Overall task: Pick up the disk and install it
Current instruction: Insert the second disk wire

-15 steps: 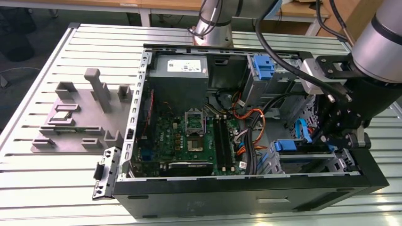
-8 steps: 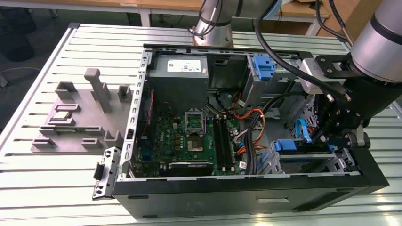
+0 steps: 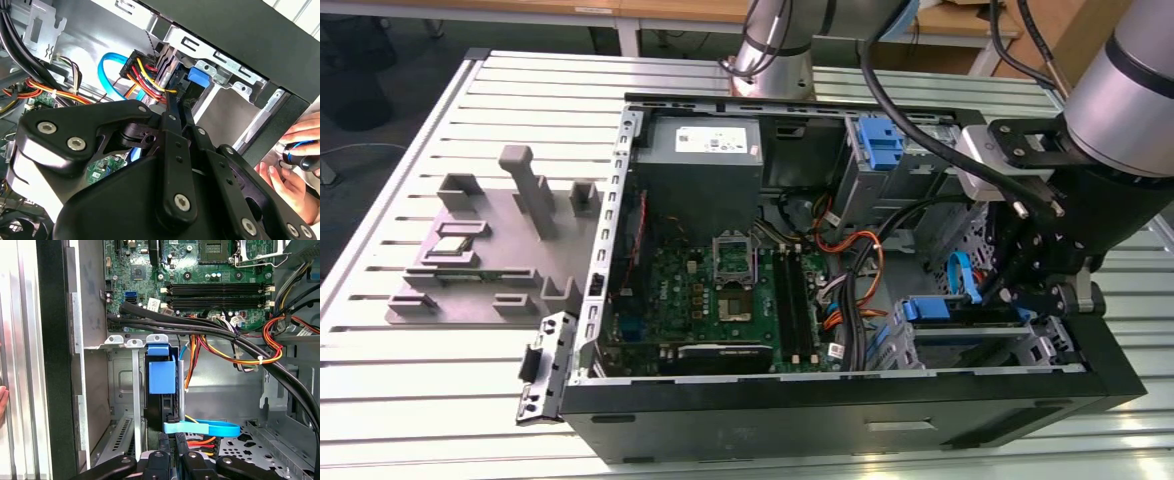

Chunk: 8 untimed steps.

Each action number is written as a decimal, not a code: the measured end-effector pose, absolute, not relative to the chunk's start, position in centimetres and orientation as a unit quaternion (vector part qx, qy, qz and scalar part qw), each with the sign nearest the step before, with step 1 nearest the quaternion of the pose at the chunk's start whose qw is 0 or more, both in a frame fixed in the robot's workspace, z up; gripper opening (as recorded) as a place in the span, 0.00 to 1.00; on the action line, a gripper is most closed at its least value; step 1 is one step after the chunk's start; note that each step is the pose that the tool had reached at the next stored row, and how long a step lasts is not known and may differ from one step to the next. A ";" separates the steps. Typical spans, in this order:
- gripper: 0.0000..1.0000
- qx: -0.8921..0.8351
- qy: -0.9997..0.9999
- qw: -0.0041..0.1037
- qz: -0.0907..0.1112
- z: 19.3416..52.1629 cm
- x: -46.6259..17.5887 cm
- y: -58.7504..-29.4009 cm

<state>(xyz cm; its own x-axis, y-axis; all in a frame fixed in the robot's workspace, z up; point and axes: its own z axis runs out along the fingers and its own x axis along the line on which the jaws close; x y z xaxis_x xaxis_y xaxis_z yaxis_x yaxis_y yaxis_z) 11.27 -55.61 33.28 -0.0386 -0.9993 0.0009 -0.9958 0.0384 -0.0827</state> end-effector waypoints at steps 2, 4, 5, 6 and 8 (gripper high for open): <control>0.16 -0.693 0.720 0.029 -0.030 33.2 11.3 -55.6; 0.16 -0.693 0.720 0.028 -0.030 33.2 11.3 -55.6; 0.16 -0.693 0.720 0.028 -0.030 33.2 11.3 -55.6; 0.16 -0.693 0.720 0.028 -0.030 33.2 11.3 -55.6; 0.16 -0.693 0.720 0.028 -0.030 33.2 11.3 -55.6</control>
<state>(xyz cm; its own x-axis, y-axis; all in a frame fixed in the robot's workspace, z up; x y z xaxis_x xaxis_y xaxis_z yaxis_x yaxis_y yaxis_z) 11.28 -55.61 33.19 -0.0386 -0.9993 0.0009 -0.9958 0.0384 -0.0827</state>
